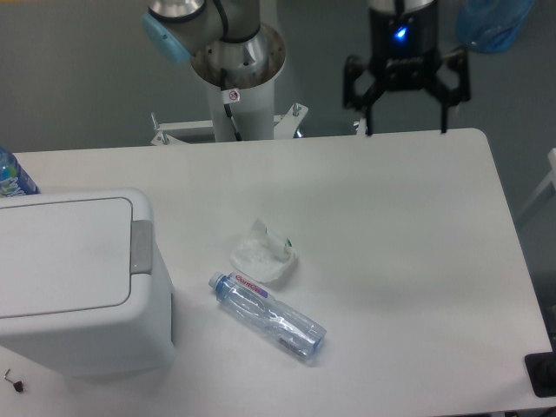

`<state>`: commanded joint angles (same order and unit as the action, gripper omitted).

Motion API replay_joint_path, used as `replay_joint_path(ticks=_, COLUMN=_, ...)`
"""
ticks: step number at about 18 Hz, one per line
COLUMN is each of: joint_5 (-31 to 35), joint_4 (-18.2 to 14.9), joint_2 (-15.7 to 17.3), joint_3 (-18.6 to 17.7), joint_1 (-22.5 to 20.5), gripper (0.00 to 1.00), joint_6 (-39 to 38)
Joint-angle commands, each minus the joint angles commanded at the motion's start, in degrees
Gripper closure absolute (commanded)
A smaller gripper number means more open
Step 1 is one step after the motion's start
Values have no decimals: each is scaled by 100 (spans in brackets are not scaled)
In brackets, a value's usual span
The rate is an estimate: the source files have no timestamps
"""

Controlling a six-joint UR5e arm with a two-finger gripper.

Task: Open the trash can
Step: 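Move the open gripper over the white trash bin's lid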

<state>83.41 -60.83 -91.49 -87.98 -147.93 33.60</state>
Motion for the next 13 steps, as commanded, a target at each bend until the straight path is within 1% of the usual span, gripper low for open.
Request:
replay_joint_path(ticks=3, joint_5=-9, joint_4=27, joint_2=-70, joint_3=9, joint_1=360, gripper=0, joint_6=-713)
replay_joint_path(ticks=8, joint_5=-26, joint_4=62, joint_2=-246, joint_3=26, joint_1=940, gripper=0, joint_6=-1382)
replay_joint_path(ticks=11, joint_5=-236, joint_4=360, joint_2=-334, joint_3=18, joint_1=1187, gripper=0, joint_6=-1882)
replay_joint_path(ticks=13, joint_5=-404, joint_4=405, joint_2=-369, joint_3=18, joint_1=1284, gripper=0, joint_6=-2112)
